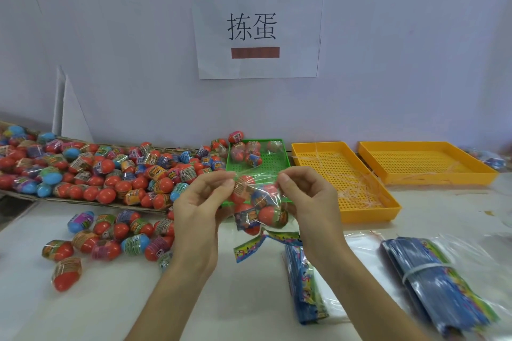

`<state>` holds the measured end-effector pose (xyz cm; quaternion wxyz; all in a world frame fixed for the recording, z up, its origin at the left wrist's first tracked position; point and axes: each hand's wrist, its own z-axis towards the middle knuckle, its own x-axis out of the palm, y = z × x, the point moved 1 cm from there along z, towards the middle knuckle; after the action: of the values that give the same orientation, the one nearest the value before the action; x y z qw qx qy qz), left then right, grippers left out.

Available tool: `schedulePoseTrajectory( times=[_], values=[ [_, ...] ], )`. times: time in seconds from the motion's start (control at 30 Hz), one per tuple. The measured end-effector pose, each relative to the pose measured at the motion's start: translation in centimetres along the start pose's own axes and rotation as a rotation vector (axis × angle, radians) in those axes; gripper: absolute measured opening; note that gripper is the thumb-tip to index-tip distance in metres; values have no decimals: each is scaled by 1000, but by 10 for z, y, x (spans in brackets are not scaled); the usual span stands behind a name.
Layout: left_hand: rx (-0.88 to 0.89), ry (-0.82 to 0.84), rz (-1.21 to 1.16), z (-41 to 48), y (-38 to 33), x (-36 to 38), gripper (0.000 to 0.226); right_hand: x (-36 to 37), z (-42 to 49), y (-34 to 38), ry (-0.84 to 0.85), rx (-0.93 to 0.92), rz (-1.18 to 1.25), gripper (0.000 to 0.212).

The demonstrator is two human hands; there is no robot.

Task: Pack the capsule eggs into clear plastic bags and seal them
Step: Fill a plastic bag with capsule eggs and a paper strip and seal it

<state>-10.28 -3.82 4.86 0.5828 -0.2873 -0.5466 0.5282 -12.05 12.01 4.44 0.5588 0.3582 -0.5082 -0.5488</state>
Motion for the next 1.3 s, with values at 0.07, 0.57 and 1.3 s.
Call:
schedulePoseTrajectory(
  times=[0.07, 0.57, 1.3],
  values=[
    [49, -4, 51, 1, 1, -2, 23, 2, 0, 0, 34, 28, -35, 8],
    [70, 111, 138, 3, 10, -1, 16, -5, 4, 6, 107, 166, 163, 13],
    [-65, 151, -162, 3, 2, -5, 22, -4, 1, 13, 267, 108, 135, 26]
  ],
)
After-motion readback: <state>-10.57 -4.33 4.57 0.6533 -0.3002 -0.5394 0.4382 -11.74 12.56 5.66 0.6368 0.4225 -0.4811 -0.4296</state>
